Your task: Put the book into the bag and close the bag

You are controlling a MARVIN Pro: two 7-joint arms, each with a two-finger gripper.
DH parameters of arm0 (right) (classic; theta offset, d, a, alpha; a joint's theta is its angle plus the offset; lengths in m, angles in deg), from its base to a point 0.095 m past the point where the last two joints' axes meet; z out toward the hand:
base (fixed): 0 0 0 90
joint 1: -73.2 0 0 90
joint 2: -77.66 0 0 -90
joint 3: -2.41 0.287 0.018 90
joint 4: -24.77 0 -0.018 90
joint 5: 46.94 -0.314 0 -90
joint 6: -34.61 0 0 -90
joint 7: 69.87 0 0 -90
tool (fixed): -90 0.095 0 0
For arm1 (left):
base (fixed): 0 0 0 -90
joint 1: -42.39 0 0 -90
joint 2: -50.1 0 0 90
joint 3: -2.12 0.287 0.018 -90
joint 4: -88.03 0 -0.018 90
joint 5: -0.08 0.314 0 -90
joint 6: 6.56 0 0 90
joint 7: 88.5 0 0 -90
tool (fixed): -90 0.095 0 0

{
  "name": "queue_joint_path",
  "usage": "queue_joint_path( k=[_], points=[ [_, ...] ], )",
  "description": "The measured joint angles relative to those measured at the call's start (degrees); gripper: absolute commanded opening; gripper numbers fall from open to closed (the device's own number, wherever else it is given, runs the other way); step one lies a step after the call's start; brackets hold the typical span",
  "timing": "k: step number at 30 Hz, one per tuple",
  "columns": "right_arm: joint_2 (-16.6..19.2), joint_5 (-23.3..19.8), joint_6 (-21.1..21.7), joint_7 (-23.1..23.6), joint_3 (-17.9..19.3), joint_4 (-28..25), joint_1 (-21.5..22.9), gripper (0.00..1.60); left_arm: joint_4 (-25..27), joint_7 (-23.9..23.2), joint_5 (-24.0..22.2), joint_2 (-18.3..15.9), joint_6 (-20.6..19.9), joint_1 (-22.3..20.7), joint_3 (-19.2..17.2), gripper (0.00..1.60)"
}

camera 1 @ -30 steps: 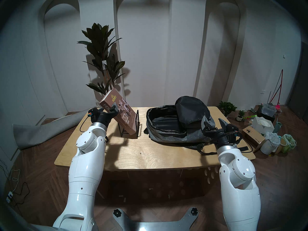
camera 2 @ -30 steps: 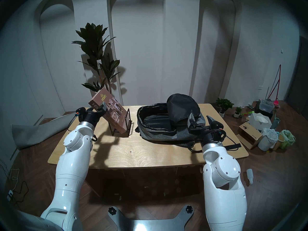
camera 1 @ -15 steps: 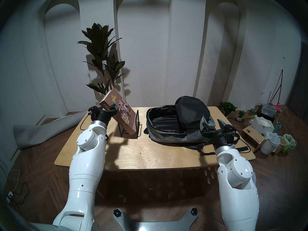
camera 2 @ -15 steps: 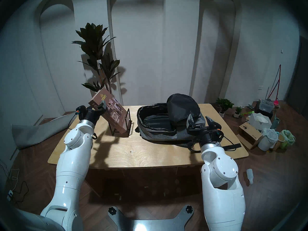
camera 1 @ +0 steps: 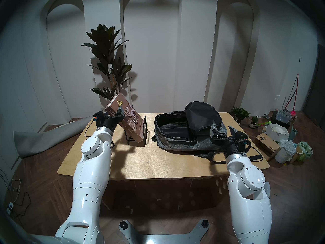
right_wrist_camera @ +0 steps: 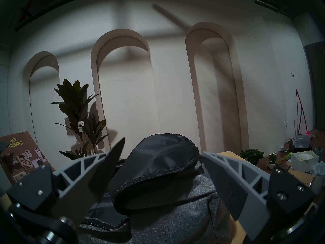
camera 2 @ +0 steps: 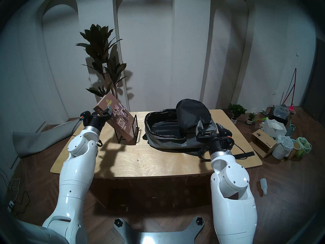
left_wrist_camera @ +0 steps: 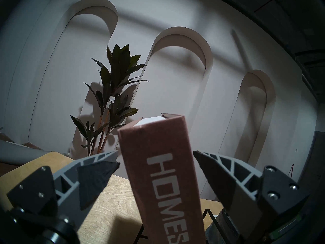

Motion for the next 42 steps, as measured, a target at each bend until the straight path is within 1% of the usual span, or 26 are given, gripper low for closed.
queue_joint_path(
  k=[1, 2, 3, 4, 13, 19, 25, 35, 42],
  points=[
    [-0.02, 0.03, 0.00, -0.05, -0.02, 0.01, 0.03, 1.60, -0.01, -0.04, -0.01, 0.00, 0.04, -0.05, 0.02, 0.34],
    [-0.03, 0.05, 0.00, -0.09, -0.03, 0.02, 0.04, 1.60, -0.04, -0.07, -0.02, 0.00, 0.07, -0.08, 0.03, 0.19],
    [-0.05, 0.08, 0.00, -0.14, -0.05, 0.03, 0.06, 1.60, -0.07, -0.12, -0.03, 0.00, 0.11, -0.13, 0.06, 0.13],
    [-0.08, 0.11, 0.00, -0.21, -0.07, 0.04, 0.08, 1.60, -0.12, -0.17, -0.04, 0.00, 0.17, -0.18, 0.09, 0.00],
    [-0.29, 0.22, 0.00, -0.72, -0.13, 0.23, 0.16, 1.60, -0.23, -0.42, -0.20, 0.04, 0.47, -0.37, 0.20, 0.00],
    [-0.37, 0.17, -0.02, -0.89, -0.13, 0.32, 0.19, 1.60, 0.19, -0.62, -1.32, 0.36, 0.31, -0.20, 0.04, 0.00],
    [-0.40, -0.07, -0.06, -0.90, -0.12, 0.43, 0.25, 1.60, 1.88, -0.66, -2.61, 0.99, -0.47, 0.52, -0.31, 0.00],
    [-0.42, -0.84, -0.06, -0.91, 0.26, 0.72, 0.74, 1.60, 5.82, -0.43, -4.51, 2.21, -3.36, 1.86, -0.89, 0.00],
    [-0.37, -1.29, -0.10, -0.52, 0.46, 0.86, 0.85, 1.60, 8.66, 0.11, -3.71, 2.74, -3.21, 2.75, -0.45, 0.00]
  ],
)
